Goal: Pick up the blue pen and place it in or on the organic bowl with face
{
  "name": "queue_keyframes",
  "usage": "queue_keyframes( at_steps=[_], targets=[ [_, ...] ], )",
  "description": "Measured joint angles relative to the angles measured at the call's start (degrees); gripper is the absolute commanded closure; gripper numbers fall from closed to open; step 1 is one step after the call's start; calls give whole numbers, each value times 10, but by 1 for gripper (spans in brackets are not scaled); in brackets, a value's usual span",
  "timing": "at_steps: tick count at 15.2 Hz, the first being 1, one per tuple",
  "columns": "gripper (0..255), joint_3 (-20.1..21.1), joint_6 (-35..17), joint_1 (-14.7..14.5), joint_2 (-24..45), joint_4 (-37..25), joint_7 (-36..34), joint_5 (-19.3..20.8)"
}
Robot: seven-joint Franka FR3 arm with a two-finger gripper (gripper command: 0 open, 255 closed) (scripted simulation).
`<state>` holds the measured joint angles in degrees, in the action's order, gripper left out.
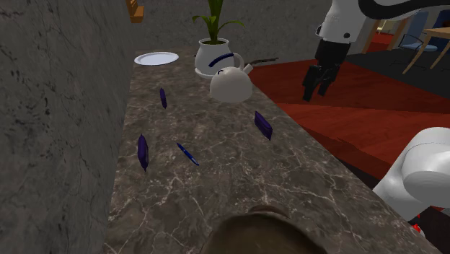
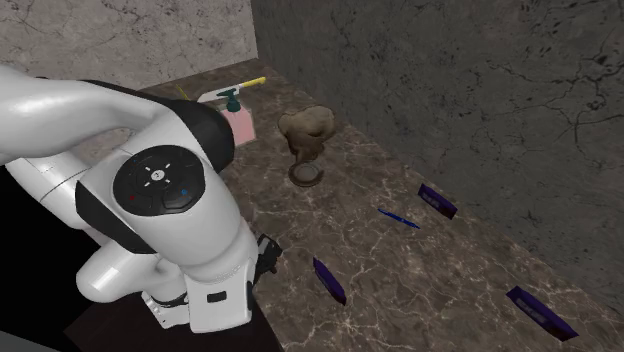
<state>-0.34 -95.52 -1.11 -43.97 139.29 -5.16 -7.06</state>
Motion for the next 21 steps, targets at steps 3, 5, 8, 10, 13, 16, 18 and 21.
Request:
queue_keyframes(
  at_steps=[3, 5, 8, 10, 13, 16, 18, 21],
  targets=[
    [0, 13, -11, -6, 16, -6, -12, -8],
    [0, 31, -32, -14, 40, -12, -28, -19],
    [0, 66, -54, -27, 82, -38, -63, -36],
    [0, 85, -70, -33, 116, -59, -81, -42],
    [0, 114, -95, -42, 163, -87, -110, -47],
    [0, 140, -115, -47, 215, -123, -139, -46],
    [0, 159, -128, -52, 255, -153, -162, -42],
    [0, 186, -142, -58, 313, -200, -197, -29]
  ],
)
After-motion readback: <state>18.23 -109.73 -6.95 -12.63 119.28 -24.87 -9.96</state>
